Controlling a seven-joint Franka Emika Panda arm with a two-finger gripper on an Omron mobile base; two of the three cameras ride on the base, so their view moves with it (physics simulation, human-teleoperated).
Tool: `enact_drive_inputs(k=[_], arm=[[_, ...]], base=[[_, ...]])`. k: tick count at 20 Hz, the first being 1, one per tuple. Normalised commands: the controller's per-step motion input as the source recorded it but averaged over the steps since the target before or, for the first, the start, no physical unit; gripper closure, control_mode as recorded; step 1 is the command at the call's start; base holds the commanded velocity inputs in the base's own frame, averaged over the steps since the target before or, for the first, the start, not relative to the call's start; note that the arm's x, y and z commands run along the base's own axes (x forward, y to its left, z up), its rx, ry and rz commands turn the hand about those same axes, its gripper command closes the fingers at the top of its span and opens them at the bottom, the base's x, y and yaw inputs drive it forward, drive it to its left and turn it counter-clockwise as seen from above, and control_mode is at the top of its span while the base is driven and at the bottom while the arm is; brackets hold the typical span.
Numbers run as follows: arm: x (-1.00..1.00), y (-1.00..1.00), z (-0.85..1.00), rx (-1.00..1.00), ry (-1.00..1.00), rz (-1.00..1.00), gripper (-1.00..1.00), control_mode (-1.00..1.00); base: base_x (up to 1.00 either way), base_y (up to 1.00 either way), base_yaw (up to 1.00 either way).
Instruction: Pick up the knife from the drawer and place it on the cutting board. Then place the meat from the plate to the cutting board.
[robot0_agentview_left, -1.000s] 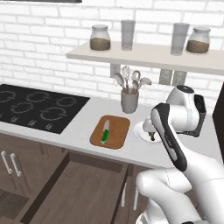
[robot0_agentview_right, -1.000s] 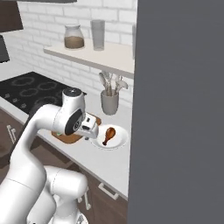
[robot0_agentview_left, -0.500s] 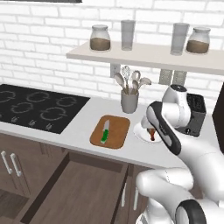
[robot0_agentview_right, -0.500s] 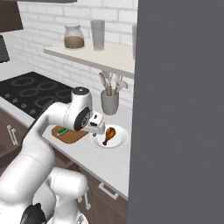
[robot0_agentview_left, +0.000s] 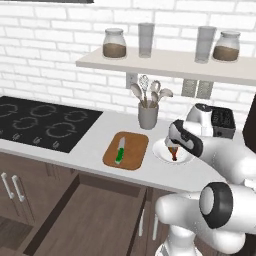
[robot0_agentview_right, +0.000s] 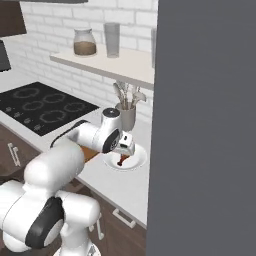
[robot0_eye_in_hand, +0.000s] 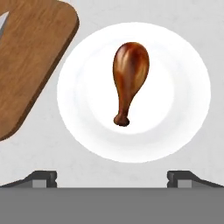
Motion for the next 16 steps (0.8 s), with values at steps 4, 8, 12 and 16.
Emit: enact_drive_inputs(k=[4, 8, 12, 16], arm=[[0.66, -0.07, -0.21, 0.0, 0.0, 0.0, -1.0, -1.0], [0.58, -0.05, -0.04, 0.0, 0.02, 0.0, -1.0, -1.0], [0.48, -0.2, -0.09, 0.0, 0.1, 0.0, -1.0, -1.0], [0.39, -0.06, -0.25, 0.0, 0.09, 0.0, -1.0, -1.0]], base=[[0.0, 0.0, 0.0], [0.0, 0.0, 0.0], [0.0, 0.0, 0.0], [0.0, 0.0, 0.0]])
